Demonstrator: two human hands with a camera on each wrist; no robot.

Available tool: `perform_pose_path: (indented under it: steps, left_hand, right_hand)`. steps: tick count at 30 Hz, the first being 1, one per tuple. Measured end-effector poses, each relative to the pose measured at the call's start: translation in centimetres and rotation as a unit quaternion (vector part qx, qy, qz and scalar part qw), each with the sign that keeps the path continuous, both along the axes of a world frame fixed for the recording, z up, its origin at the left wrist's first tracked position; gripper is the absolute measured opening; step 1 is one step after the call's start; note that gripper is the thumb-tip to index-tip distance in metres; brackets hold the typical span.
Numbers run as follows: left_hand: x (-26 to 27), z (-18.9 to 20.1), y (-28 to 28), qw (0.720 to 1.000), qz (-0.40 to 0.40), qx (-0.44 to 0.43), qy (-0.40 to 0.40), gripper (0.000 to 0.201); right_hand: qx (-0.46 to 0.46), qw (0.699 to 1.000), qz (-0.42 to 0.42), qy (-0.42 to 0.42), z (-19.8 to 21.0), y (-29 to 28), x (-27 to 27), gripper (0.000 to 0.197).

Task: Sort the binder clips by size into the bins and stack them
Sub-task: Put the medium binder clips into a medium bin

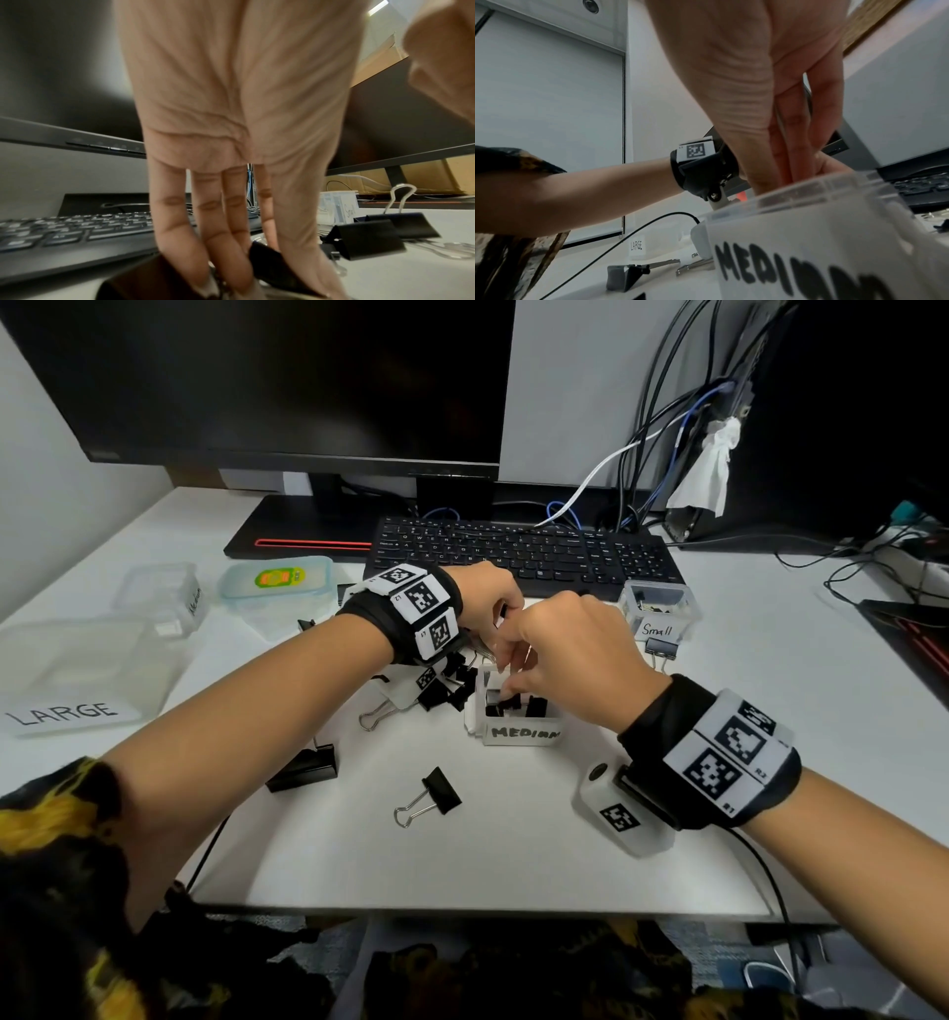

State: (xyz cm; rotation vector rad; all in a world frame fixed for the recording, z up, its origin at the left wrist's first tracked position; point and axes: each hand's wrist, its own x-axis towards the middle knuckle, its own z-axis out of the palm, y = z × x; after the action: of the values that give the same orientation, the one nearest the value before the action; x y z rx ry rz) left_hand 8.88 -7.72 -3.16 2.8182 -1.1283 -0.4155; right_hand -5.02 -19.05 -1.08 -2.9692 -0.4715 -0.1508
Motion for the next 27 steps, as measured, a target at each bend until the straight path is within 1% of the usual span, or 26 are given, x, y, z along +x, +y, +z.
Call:
perform_pose_path:
  steps: [4,7,10,12,14,16,19,21,23,27]
  left_hand:
    - [-0.1,0.2,0.0,1.000,-0.006,-0.013,0.008,0.031]
    - [-0.2,0.0,0.1,1.000,-0.006,-0.015,0.012,0.037]
    - [0.0,0.0,0.3,0.999,-0.009,-0.037,0.005,0.035]
    - [0.2,0.4,0.7,0.996,-0.006,-0.085,-0.017,0.027]
    - [0.2,0.9,1.3,0.989,0.005,-0.147,-0.020,0.026]
    - [0.0,1.2,1.8,0.976,0.023,-0.215,0.007,0.027]
    - [-0.8,1.4,2.2,0.950,0.036,-0.303,0.068,0.029]
    - [-1.5,1.5,2.2,0.940,0.032,-0.328,0.086,0.033]
    - [-2.3,1.6,2.0,0.940,0.018,-0.328,0.088,0.042]
    - [-3.7,1.8,1.5,0.943,0.013,-0.319,0.097,0.060]
  right_hand:
    - [-0.009,1.000,-0.021,-0.011,0.1,0.0,0.1,0.021]
    - [-0.021,1.000,-0.021,-0.008,-0.3,0.1,0.4,0.029]
    - [-0.011,1.000,-0.016,-0.013,-0.5,-0.2,0.6,0.033]
    - [0.017,0.999,-0.025,-0.015,-0.1,-0.9,0.7,0.039]
    - [0.067,0.996,-0.051,-0.013,0.5,-2.1,0.9,0.043]
    - [0.133,0.987,-0.082,-0.024,0.9,-3.7,1.4,0.042]
    - [0.229,0.966,-0.110,-0.038,0.6,-5.9,2.7,0.031]
    - [0.273,0.955,-0.110,-0.022,0.3,-6.8,3.1,0.024]
    - [0.298,0.949,-0.101,-0.004,0.2,-7.1,3.3,0.022]
    - [0.292,0.954,-0.060,0.019,0.3,-6.8,3.6,0.023]
